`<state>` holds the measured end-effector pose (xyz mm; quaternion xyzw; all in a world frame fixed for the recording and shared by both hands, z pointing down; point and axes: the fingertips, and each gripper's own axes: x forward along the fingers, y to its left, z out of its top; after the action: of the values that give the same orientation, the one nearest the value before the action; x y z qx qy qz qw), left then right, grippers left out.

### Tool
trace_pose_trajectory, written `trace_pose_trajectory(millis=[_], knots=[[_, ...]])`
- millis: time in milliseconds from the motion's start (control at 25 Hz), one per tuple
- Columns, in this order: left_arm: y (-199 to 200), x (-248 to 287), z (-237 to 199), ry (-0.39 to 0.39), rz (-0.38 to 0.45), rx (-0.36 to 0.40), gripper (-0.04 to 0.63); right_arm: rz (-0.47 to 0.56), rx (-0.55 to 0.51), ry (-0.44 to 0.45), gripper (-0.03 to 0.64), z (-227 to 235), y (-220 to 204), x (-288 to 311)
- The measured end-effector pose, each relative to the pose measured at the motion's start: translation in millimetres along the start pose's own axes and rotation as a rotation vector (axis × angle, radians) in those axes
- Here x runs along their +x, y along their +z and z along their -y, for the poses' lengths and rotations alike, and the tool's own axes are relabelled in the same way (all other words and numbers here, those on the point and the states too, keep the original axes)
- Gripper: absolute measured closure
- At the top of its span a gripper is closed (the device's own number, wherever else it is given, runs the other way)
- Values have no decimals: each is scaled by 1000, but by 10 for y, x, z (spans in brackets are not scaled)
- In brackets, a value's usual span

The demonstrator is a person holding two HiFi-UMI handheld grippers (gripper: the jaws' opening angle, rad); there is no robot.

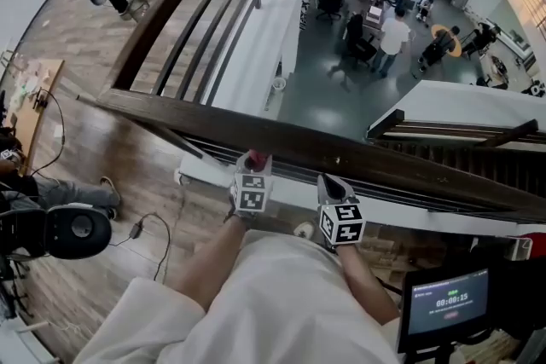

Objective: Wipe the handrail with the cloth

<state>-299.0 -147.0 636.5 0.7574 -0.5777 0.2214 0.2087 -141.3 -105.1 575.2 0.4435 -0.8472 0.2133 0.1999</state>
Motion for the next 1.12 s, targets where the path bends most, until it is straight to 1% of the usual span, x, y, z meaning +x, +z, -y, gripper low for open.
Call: trace_pose_trajectory(millis=[120, 240, 400, 480, 560, 640, 680, 720, 880, 1120], knots=[[70, 8, 48, 6, -4, -3, 499, 3, -6, 11, 614, 49, -19, -71], [96, 33, 196, -18, -10, -1, 499, 3, -17, 15, 614, 98, -23, -107], [85, 76, 437, -52, 7, 23, 499, 9, -24, -2, 614, 188, -8, -137], [92, 72, 529, -71, -9, 38, 498, 12, -17, -17, 614, 220, 9, -143], [62, 104, 621, -96, -25, 75, 499, 12, -3, -34, 614, 240, 18, -146], [41, 136, 689, -121, -36, 144, 498, 7, 11, -49, 614, 239, 15, -132], [40, 142, 703, -133, -38, 167, 499, 1, 13, -54, 614, 231, 8, -122], [38, 144, 707, -145, -38, 174, 497, -6, 12, -58, 614, 219, -2, -113], [-1, 163, 653, -169, -31, 130, 497, -23, -7, -65, 614, 146, -29, -65], [32, 147, 454, -164, -25, 76, 497, -31, -61, -38, 614, -107, 97, 52]])
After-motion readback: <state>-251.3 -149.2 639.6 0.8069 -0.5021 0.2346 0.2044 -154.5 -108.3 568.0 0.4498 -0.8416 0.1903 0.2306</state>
